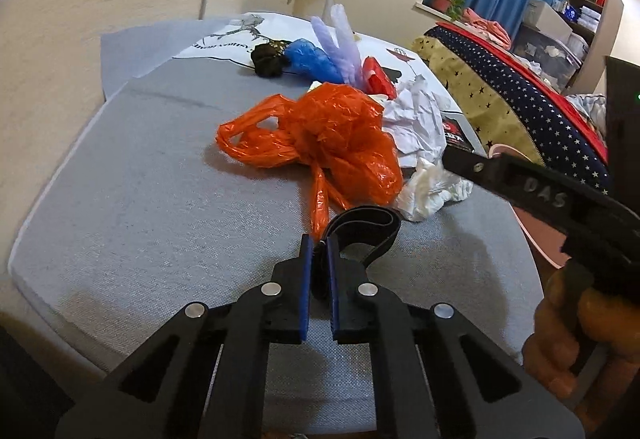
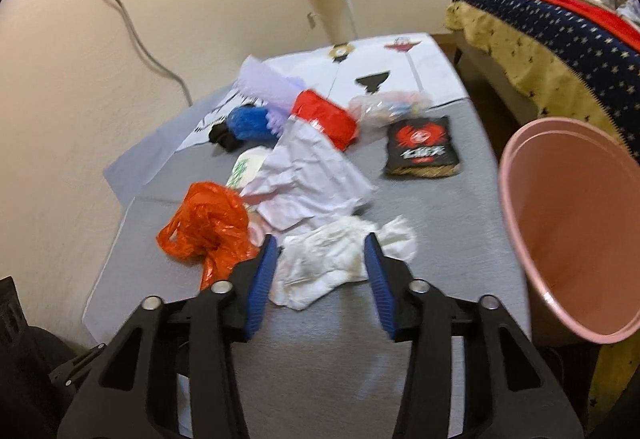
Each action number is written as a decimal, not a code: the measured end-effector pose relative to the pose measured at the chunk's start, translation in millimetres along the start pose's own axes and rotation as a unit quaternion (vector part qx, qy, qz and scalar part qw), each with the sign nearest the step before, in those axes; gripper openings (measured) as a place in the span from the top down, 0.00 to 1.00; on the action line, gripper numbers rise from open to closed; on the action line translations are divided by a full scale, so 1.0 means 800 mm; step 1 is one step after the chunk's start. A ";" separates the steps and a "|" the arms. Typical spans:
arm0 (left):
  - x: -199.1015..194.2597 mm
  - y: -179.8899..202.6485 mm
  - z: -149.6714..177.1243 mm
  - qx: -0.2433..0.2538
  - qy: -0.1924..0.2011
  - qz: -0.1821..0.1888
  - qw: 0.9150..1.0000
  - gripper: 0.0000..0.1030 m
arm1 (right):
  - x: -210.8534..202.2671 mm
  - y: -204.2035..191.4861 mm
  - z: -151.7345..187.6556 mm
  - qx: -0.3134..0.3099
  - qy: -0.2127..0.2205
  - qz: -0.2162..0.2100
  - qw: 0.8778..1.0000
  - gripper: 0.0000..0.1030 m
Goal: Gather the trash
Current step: 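Grasp the black strap with the left gripper while the right gripper grasps the white tissue, then carry the strap and tissue with both grippers over the pink bin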
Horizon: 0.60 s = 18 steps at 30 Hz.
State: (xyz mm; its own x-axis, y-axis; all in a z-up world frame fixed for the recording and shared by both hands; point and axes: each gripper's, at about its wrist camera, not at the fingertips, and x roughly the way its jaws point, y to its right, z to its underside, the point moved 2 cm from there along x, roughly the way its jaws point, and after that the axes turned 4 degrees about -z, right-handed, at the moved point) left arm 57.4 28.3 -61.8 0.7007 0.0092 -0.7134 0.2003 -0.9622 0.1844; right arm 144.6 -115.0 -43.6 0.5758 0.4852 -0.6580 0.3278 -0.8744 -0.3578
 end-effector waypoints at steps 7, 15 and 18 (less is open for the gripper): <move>0.008 0.000 0.006 -0.013 -0.020 0.016 1.000 0.78 | -0.001 0.003 -0.003 -0.011 -0.001 0.013 1.000 0.97; 0.009 0.009 0.012 0.003 -0.030 0.023 0.999 0.88 | -0.030 0.015 -0.011 -0.010 0.021 0.019 1.000 0.98; 0.000 0.009 0.009 0.008 -0.018 0.020 1.000 0.91 | -0.046 0.018 -0.013 -0.007 0.033 0.019 0.999 0.98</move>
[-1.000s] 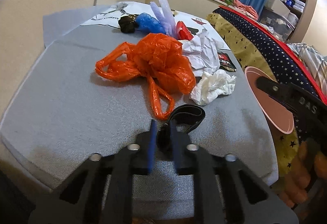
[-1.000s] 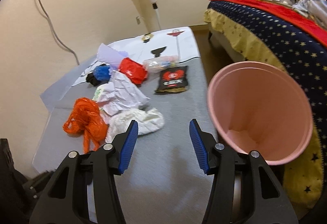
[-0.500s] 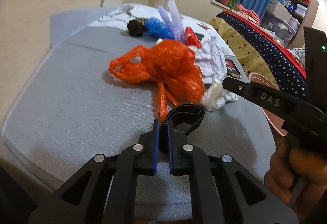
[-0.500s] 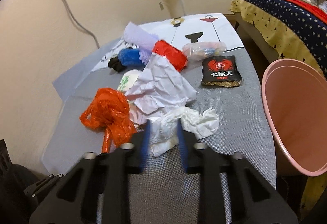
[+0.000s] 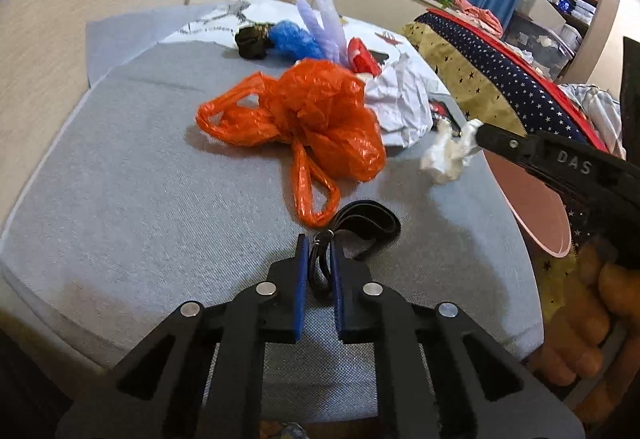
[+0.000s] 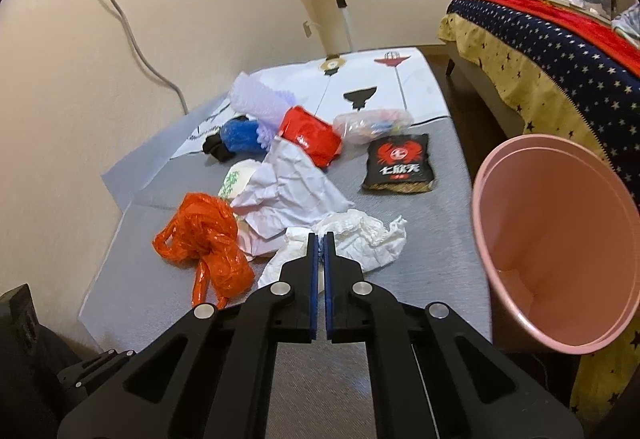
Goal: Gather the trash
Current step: 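Carry the strap and tissue with both grippers over the pink bin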
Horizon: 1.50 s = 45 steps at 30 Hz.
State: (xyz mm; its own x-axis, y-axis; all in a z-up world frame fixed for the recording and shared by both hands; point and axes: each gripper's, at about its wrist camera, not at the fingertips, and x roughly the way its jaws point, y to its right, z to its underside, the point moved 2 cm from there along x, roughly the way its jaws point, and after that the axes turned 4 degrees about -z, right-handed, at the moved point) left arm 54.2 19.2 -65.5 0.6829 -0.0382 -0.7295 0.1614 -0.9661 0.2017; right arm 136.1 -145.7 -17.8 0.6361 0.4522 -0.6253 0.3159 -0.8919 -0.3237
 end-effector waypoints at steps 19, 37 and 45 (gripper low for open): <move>-0.070 0.035 -0.008 0.039 0.072 0.011 0.997 0.92 | -0.115 0.018 -0.014 -0.011 0.066 0.022 0.998 0.98; -0.117 0.141 -0.091 0.079 0.114 0.105 0.985 0.92 | -0.209 0.098 -0.099 -0.013 0.089 0.073 0.993 0.98; -0.082 0.220 -0.132 0.123 0.116 0.134 0.977 0.92 | -0.222 0.167 -0.143 -0.020 0.105 0.111 0.988 0.98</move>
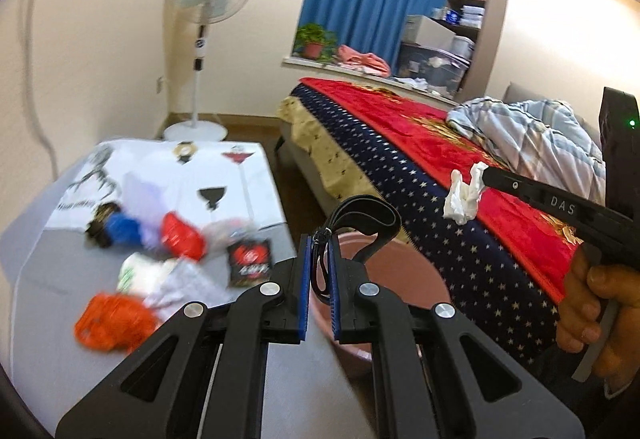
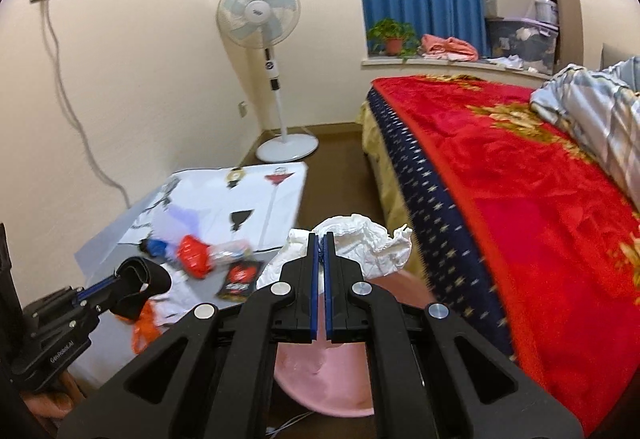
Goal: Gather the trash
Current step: 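Carry the strap and tissue with both grippers over the pink bin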
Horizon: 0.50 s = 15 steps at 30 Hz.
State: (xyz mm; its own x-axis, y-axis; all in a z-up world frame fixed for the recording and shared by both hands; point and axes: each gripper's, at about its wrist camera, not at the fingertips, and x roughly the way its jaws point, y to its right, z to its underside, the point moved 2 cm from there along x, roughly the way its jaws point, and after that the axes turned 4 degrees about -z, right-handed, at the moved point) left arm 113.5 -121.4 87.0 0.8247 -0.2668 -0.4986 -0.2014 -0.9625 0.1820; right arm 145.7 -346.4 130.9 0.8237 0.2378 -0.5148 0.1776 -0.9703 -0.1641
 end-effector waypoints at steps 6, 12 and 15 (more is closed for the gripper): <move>0.058 0.029 0.007 0.003 -0.005 0.019 1.000 0.92 | 0.029 0.039 0.029 0.033 -0.015 0.015 0.999 0.98; 0.101 0.052 0.036 0.014 -0.029 0.027 0.999 0.92 | 0.050 0.047 0.045 0.039 -0.029 0.025 0.999 0.98; 0.108 0.064 0.037 0.028 -0.028 0.031 0.999 0.92 | 0.055 0.048 0.046 0.028 -0.031 0.033 0.999 0.98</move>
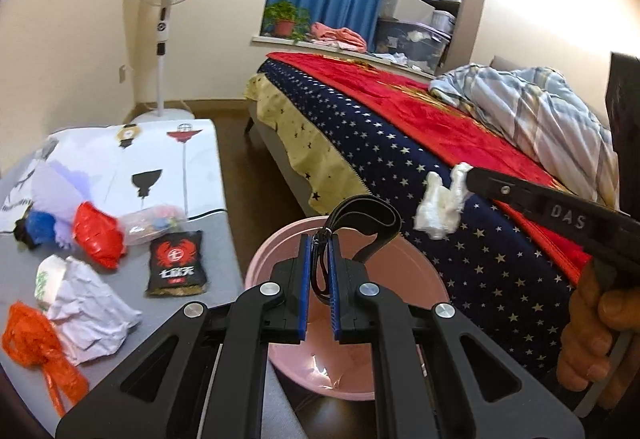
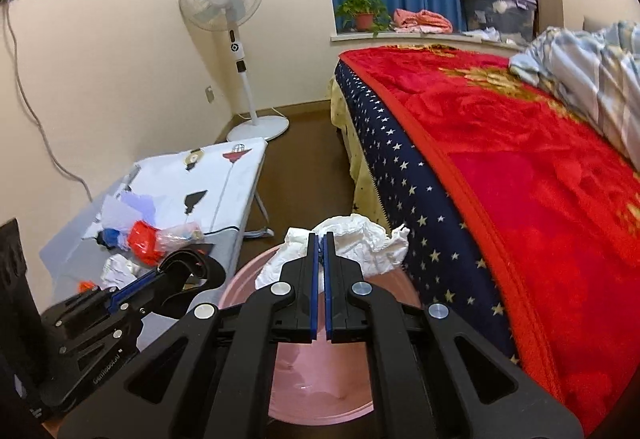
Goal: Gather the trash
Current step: 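Carry the strap and tissue with both grippers over the pink bin, then open both grippers to drop the strap and tissue into the bin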
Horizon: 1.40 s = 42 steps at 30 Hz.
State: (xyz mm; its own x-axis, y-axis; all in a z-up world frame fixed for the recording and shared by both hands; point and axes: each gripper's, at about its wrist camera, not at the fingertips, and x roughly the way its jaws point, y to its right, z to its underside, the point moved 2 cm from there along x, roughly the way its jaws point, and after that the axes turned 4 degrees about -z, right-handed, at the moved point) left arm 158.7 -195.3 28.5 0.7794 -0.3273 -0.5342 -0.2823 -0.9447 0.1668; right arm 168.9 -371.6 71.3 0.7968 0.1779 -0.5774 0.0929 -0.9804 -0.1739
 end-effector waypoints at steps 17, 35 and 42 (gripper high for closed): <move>0.038 -0.001 0.002 -0.004 -0.017 -0.012 1.000 0.92 | 0.018 0.002 0.003 -0.003 -0.014 0.020 1.000 0.98; 0.045 0.003 0.005 -0.009 -0.027 0.003 1.000 0.71 | 0.024 0.008 0.005 0.001 -0.018 0.037 0.999 0.86; 0.038 0.000 0.006 -0.013 -0.021 0.000 1.000 0.51 | 0.019 0.019 0.004 0.020 -0.003 0.058 0.998 0.57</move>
State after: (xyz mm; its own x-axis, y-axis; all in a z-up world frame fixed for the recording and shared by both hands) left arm 179.8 -205.1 8.2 0.7554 -0.3264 -0.5682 -0.2676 -0.9452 0.1872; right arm 180.5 -383.8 57.5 0.7974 0.0645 -0.5999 -0.0231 -0.9903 -0.1372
